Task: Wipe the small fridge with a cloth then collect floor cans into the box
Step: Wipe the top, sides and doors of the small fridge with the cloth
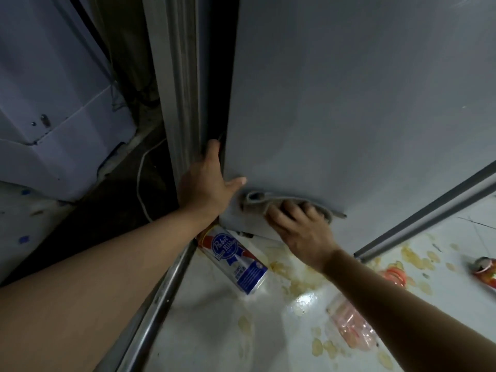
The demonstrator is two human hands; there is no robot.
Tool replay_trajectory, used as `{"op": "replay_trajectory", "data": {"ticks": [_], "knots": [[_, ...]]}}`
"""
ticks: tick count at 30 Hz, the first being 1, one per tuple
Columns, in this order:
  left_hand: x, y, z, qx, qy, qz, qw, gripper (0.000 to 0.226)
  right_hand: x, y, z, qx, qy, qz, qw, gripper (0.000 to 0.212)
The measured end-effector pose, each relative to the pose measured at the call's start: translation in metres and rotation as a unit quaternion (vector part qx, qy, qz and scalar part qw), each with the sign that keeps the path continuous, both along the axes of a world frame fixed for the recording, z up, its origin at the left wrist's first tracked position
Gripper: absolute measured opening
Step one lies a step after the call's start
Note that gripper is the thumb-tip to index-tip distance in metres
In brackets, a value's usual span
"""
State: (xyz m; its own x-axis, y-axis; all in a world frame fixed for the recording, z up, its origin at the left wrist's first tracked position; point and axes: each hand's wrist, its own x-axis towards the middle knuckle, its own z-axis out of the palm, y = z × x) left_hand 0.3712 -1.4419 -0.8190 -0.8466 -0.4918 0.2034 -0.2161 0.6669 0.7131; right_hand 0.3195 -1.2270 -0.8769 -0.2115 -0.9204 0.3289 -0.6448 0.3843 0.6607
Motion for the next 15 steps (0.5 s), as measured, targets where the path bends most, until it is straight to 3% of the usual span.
{"op": "replay_trajectory", "data": {"ticks": [3, 5, 11, 15], "knots": [[0.000, 0.004, 0.002, -0.013, 0.004, 0.003, 1.000, 0.064, 0.008, 0.012, -0.017, 0.120, -0.033, -0.029, 0.992, 0.059], [0.002, 0.006, 0.004, -0.010, 0.003, 0.004, 1.000, 0.062, 0.010, 0.016, -0.009, 0.129, -0.035, -0.032, 0.991, 0.059], [0.007, 0.017, -0.002, -0.009, 0.019, 0.013, 1.000, 0.062, -0.007, 0.042, 0.057, -0.148, 0.013, 0.017, 0.989, 0.025], [0.004, 0.029, -0.010, 0.019, 0.021, 0.035, 0.999, 0.079, -0.010, 0.054, 0.045, -0.169, -0.013, -0.025, 0.985, 0.036]]}}
